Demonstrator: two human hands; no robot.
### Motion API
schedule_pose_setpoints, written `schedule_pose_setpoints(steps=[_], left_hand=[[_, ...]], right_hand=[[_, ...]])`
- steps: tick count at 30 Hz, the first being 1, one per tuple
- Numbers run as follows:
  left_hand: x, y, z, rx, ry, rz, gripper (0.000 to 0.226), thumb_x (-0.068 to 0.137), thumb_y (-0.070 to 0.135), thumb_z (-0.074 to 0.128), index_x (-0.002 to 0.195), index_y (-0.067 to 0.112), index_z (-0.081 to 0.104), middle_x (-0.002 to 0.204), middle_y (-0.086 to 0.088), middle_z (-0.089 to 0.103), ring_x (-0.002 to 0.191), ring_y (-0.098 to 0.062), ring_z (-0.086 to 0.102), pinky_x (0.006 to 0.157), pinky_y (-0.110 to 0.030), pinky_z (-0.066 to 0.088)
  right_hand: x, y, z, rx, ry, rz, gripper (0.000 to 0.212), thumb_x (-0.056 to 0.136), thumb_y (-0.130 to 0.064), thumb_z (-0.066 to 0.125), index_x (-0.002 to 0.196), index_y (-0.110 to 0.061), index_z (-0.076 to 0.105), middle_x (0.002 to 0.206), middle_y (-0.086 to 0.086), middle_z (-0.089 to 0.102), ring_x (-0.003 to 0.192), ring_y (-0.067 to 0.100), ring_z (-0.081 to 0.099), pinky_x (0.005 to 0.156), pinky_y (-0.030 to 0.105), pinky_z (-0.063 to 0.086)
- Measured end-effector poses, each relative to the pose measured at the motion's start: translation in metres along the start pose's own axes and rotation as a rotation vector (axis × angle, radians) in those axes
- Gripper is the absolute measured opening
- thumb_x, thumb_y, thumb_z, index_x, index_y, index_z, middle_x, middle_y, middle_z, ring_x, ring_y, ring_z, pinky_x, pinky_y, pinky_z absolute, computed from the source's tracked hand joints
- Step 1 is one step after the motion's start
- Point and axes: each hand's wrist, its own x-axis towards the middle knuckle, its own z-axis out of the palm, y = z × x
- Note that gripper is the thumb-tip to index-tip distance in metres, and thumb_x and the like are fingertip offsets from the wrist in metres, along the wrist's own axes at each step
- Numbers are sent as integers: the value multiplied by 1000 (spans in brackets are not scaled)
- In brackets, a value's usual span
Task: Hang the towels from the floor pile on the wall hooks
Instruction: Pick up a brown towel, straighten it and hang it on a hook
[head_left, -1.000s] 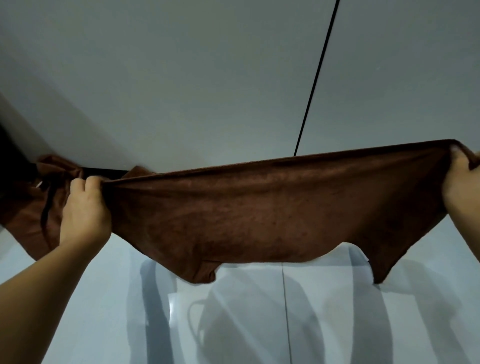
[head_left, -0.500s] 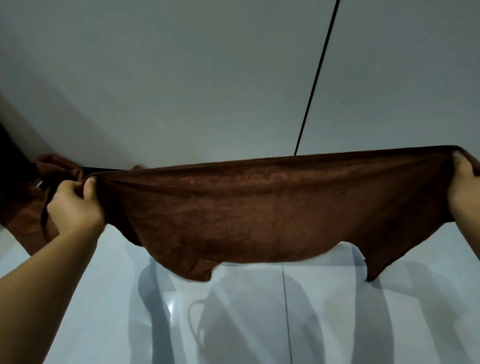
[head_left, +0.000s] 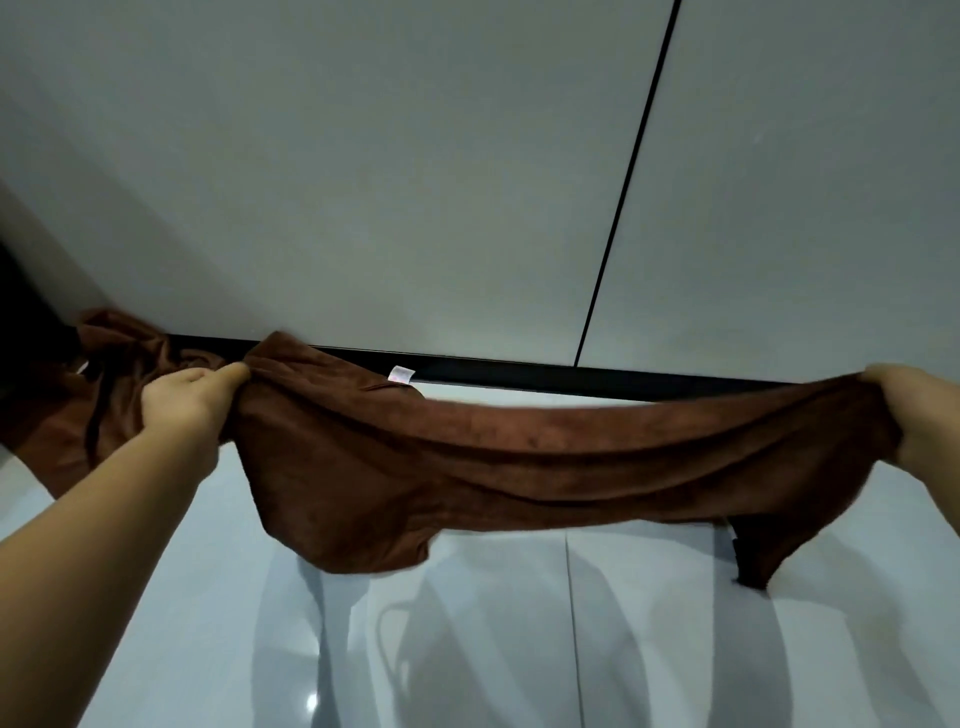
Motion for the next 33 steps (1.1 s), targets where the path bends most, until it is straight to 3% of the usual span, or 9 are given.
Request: schedule_pose_setpoints(steps=[1,3,6,9,14,17,21,25,33], left_hand=[[5,1,6,-9,-31,-22,15,83,19,68,79,12,56,81,-8,56,73,-23,54,70,-34,47],[-2,8,16,-89,-125,-72,23,81,19,69,98,11,55,89,-7,59,72,-21,55,68,-33,46],[-18,18,31,-140,-230,-100,28,77,22,70,100,10,58,97,-9,60,70,-21,56,72,-34,47],[-37,31,44,-113,-289,-110,37,75,27,70,105,9,57,85,-10,59,63,-23,54,57,-28,44],[-72,54,60,-162,-477,-75,31,80,38,71,88,9,63,81,-10,65,66,-21,62,58,-28,54],[-93,66,66,-144,-557,65,31,84,39,66,75,11,59,70,-6,60,55,-14,61,52,-22,53],[-119,76,72,-151,-735,216,15,90,23,60,78,14,57,63,-1,52,47,-7,53,48,-15,47],[-133,78,75,-147,-929,310,12,91,11,57,84,17,64,71,3,63,64,-8,60,63,-22,52],[-144,75,77,13,-910,542,13,91,7,56,90,13,69,85,-5,70,76,-11,66,72,-26,55]], right_hand=[[-44,-10,14,91,-182,9,27,73,-30,67,85,-9,54,49,2,62,38,10,57,31,24,46],[-92,-22,30,9,-351,42,20,89,-18,50,70,-13,46,30,-1,48,23,9,45,25,17,38],[-130,-35,53,-37,-455,131,24,91,-20,48,69,-11,47,34,1,50,26,11,48,28,18,41],[-150,-46,73,7,-554,169,29,93,-26,51,68,-12,47,37,1,50,30,10,50,33,19,46],[-180,-60,108,190,-722,153,31,88,-32,61,67,-15,47,57,0,48,53,9,50,51,19,52],[-205,-69,121,248,-811,102,26,87,-22,62,66,-15,51,51,-3,53,45,5,53,47,14,48],[-232,-74,132,200,-885,4,12,89,-10,59,77,-7,58,69,5,62,56,9,62,48,16,51],[-248,-73,138,205,-923,-6,14,89,-14,61,78,-5,59,58,6,65,50,11,65,46,19,52],[-257,-74,135,235,-886,-26,17,92,-18,57,79,-6,57,54,4,66,48,12,65,44,18,51]])
